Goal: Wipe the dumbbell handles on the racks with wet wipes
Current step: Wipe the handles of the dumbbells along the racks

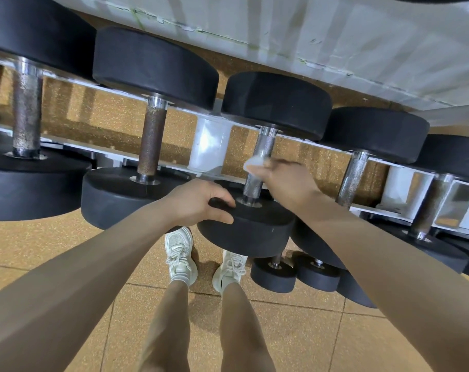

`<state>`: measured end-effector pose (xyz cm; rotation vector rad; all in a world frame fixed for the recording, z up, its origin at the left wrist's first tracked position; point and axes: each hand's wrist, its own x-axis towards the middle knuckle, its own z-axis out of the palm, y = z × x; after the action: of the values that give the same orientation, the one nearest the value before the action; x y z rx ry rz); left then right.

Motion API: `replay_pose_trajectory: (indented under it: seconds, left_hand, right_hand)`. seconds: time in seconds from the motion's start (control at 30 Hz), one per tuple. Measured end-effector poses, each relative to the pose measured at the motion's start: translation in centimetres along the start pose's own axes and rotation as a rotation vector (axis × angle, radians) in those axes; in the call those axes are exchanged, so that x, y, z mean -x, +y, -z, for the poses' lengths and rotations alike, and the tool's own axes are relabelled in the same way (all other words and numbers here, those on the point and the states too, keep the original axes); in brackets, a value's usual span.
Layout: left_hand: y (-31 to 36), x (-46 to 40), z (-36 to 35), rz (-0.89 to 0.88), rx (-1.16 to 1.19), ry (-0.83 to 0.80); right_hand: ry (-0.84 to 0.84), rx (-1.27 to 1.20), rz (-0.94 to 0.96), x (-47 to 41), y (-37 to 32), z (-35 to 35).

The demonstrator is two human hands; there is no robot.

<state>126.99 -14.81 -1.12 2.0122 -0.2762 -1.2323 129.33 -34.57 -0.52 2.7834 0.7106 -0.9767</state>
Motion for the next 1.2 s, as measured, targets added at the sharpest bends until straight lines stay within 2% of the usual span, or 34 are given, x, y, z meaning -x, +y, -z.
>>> replay_pose_trajectory:
  seconds: [0.23, 0.33, 0.4, 0.47, 0.7, 0.77, 0.87, 0.97, 1.03, 1.1, 1.13, 1.2]
  left_hand:
    - [0.2, 0.3, -0.6, -0.005, 0.060, 0.055]
    - [-0.1, 0.4, -1.0, -0.011, 0.064, 0.090]
    - [-0.2, 0.3, -0.9, -0.017, 0.062, 0.091]
    - [-0.2, 0.3, -0.8, -0.024, 0.057, 0.073]
    - [-0.5, 0.3, -1.0, -0.049, 0.064, 0.107]
    - [-0.5, 0.3, -1.1, -0.057, 0.063, 0.118]
    - [-0.4, 0.3, -1.0, -0.061, 0.044, 0.112]
    - [-0.5, 0.3, -1.0, -0.059, 0.033, 0.097]
    - [-0.7, 0.3, -1.0, -0.045, 0.042, 0.096]
    - [-0.7, 0.2, -1.0, -0.036, 0.048, 0.095]
    - [-0.7, 0.2, -1.0, -0.035, 0.052, 0.094]
    - [-0.7, 0.2, -1.0, -0.037, 0.056, 0.095]
  right_hand:
    - [-0.251, -0.079, 0.209, 0.8, -1.3, -0.5]
    - [-0.099, -0.227, 0.011, 0.6, -0.9, 1.0]
    - [0.092, -0.072, -0.084, -0.1, -0.3, 1.9]
    - [0.247, -0.003, -0.080, -0.9, -0.1, 1.9]
    - [0.239, 0.349, 0.084, -0.9, 0.2, 0.5]
    - [0.110, 0.263, 0.188, -0.3, -0.3, 0.0]
    - [-0.096, -0.150, 0.106, 1.2, -1.0, 0.0]
    - [0.005, -0.285, 0.063, 1.4, -0.8, -0.5]
    - [0.121, -0.310, -0.108, 0.6, -0.5, 0.0]
    - [0.339, -0.183, -0.176, -0.7, -0.1, 0.5]
    - [0.384, -0.106, -0.164, -1.1, 0.1, 0.7]
    - [0.310, -0.011, -0.123, -2.1, 0.4, 0.2]
